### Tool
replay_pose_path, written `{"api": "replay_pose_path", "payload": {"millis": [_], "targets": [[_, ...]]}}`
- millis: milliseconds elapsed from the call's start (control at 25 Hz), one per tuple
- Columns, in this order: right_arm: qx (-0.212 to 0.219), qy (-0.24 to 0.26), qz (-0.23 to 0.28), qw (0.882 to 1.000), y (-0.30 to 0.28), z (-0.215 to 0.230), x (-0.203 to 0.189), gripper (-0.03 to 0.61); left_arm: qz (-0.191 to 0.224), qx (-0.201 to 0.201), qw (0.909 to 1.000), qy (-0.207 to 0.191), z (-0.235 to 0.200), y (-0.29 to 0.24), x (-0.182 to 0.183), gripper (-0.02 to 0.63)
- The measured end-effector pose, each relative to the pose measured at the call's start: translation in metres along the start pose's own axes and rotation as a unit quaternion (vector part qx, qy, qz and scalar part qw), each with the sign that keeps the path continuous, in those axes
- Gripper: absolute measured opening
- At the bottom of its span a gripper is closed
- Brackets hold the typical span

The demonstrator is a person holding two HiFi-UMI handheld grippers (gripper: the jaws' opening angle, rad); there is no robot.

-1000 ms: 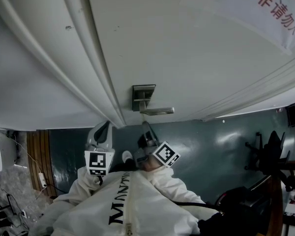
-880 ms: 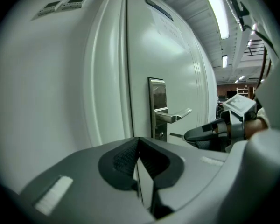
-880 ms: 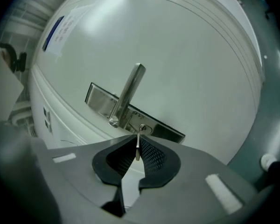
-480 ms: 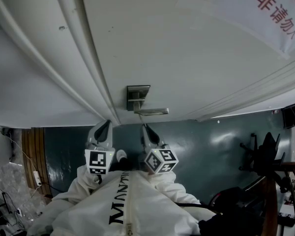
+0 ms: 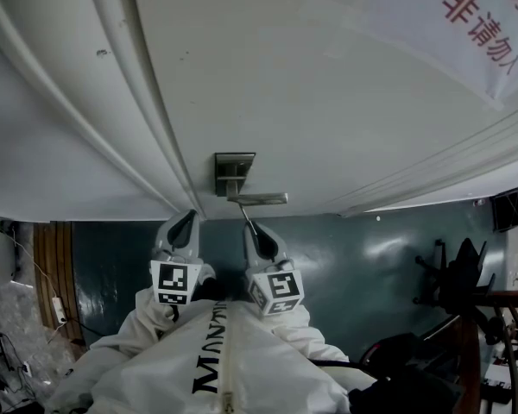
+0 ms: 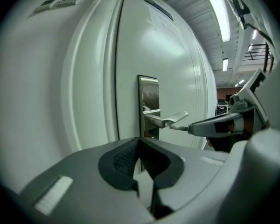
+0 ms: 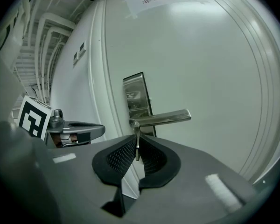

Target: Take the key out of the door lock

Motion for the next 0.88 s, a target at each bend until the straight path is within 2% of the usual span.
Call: {"api": "replay_pose_path", "payload": {"millis": [200,480,600,720,880], "targets": [[0.028,0.039,-0.007,0.999,0.0,0.006,0.002,0.023,-0.006,0.026,0.9996,0.007,0.007,-0.004,0.001,0.0],[0.136,0.076,-0.019,0.988,-0.003,0.021,0.002,0.023,-0.017,0.092,0.9954,0.023,0.024,-0.006,0.005,0.0],[0.169,0.085,-0.036,0.981,-0.003,0.034,0.0,0.023,-0.023,0.127,0.9912,0.031,0.033,-0.005,0.007,0.0],[0.198,0.088,-0.032,0.976,-0.002,0.043,0.006,0.023,-0.022,0.157,0.9866,0.036,0.041,-0.004,0.009,0.0],[0.222,0.084,-0.03,0.971,0.003,0.048,0.01,0.023,-0.03,0.173,0.9834,0.047,0.053,-0.001,0.01,0.0]]}}
Point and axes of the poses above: the fingertips, and each gripper's own axes: y backward along the fingers, z to its right, x out of its top, the point moved 4 cm from there along y, backward along the fingers, and after that the axes turned 5 degrees about -z, right-handed, at the moved point
